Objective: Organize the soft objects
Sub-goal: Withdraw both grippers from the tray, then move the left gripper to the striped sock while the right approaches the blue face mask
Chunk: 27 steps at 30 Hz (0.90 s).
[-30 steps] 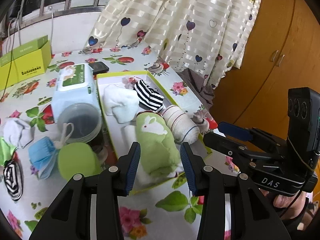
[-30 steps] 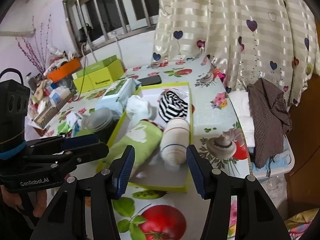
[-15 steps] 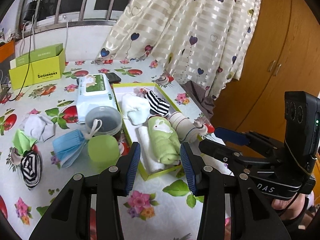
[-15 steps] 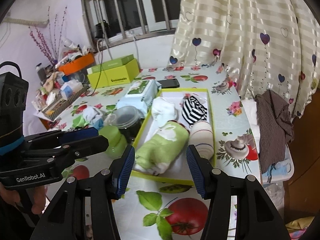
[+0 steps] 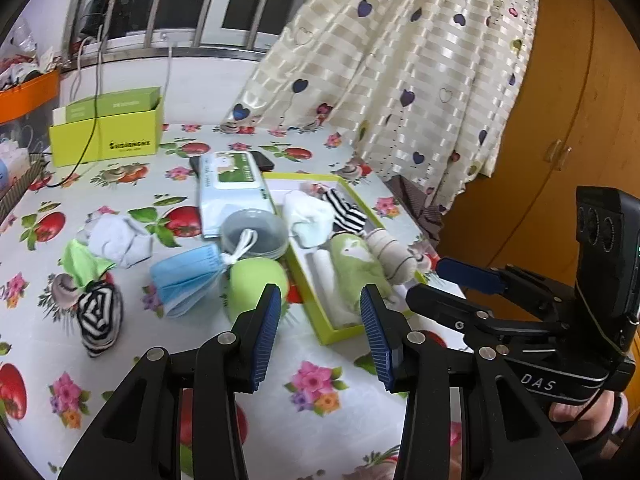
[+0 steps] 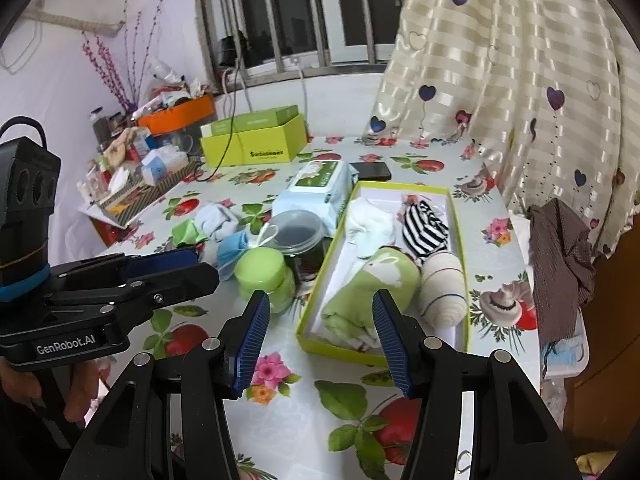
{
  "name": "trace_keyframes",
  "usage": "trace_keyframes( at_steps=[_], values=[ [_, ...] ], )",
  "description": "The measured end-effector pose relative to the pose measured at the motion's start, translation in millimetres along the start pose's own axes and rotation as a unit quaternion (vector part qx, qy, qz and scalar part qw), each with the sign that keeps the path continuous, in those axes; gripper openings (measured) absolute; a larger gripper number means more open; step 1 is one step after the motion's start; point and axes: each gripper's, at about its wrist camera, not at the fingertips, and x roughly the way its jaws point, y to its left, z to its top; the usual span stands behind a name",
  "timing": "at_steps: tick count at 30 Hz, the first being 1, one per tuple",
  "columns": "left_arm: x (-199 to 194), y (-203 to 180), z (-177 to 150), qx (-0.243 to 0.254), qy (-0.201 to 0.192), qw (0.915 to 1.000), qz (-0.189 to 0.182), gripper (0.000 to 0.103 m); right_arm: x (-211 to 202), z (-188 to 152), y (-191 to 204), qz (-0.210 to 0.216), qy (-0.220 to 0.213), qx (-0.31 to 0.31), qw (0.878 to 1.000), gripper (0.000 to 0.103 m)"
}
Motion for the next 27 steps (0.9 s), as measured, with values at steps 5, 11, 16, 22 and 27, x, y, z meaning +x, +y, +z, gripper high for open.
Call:
trace_keyframes(
  at_steps=[5, 11, 16, 22, 27],
  values=[
    [-5, 10, -4, -0.009, 0.001, 0.9999, 0.008, 0.043, 4, 1, 11, 0.008, 0.005, -0.01, 1.0, 0.053],
    [-8, 27, -10, -0.025, 0.005, 0.9995, 0.016, 0.043, 12, 2, 24, 0.016, 0.013, -0.02, 1.0, 0.053],
    [-11, 40, -15, -0.034, 0.005, 0.9991, 0.026, 0.043, 16, 3, 30, 0.021, 0.017, -0.025, 0.999, 0.053],
    [-15, 53, -17, -0.042, 0.004, 0.9983, 0.041, 0.043, 20, 4, 34, 0.026, 0.019, -0.028, 0.999, 0.053],
    [-16, 67, -19, -0.056, 0.004, 0.9968, 0.057, 0.043, 22, 5, 36, 0.029, 0.019, -0.03, 0.999, 0.053]
  ],
)
